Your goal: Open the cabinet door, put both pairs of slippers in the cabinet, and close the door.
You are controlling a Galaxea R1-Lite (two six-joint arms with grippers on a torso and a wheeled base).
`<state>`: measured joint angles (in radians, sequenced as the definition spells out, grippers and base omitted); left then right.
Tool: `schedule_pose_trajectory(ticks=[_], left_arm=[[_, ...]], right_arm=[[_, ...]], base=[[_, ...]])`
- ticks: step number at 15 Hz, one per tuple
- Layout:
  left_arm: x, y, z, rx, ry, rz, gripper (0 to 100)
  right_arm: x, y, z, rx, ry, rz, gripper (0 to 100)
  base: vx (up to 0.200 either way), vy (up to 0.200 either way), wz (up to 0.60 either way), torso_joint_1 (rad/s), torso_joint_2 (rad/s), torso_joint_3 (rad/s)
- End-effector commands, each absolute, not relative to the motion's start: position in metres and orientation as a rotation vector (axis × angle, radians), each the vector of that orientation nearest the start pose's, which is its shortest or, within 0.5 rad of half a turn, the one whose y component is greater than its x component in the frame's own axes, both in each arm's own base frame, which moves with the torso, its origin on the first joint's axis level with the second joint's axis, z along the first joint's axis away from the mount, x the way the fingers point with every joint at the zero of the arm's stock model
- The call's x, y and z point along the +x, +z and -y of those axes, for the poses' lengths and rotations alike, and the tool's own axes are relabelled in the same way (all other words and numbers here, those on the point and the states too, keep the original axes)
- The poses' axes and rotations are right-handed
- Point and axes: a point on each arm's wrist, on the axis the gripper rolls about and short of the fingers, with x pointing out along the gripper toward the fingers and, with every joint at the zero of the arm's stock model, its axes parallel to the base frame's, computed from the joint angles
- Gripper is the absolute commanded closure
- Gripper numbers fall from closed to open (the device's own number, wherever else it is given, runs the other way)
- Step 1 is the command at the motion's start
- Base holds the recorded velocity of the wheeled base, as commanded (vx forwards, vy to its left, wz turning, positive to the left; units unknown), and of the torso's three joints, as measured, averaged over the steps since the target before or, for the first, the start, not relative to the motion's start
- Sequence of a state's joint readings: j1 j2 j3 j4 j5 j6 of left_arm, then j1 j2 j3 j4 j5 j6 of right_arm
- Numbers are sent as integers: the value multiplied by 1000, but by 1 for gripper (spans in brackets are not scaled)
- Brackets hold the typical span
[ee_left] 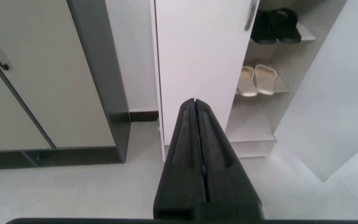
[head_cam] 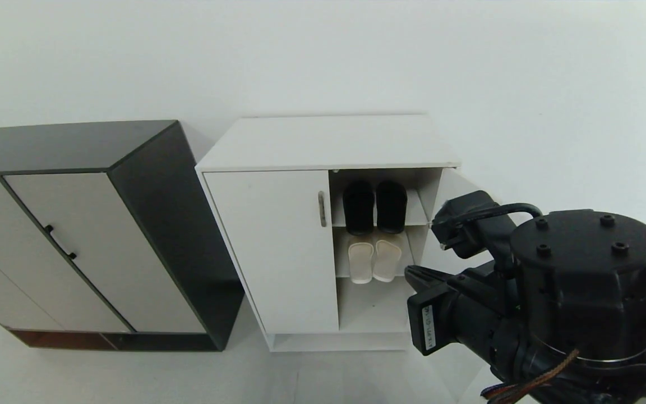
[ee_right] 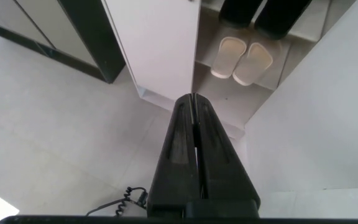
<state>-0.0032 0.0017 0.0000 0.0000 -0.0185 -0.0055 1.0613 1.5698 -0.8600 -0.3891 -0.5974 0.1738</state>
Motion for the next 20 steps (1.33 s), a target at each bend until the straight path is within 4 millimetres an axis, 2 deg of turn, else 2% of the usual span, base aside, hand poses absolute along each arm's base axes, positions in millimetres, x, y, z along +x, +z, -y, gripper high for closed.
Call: schedule_pose_trajectory(ticks=[1, 5, 13, 20], left_arm=[[-23, 76, 0, -6, -21, -3, 100], [-23, 76, 0, -6, -21, -3, 100], [-23, 76, 0, -6, -21, -3, 100], [-23, 76, 0, -5, -21, -3, 100]], right_arm=[[147, 214, -233, -57, 436, -247, 100], [148, 208, -233, -86, 436, -235, 100], [150, 207, -234, -81, 432, -230, 100], [154, 207, -232, -85, 416, -230, 100]], base=[[0, 0, 0, 227, -554, -315], [0, 0, 0, 161, -373, -211], [0, 0, 0, 5, -9, -6], [0, 0, -600, 4, -2, 1]])
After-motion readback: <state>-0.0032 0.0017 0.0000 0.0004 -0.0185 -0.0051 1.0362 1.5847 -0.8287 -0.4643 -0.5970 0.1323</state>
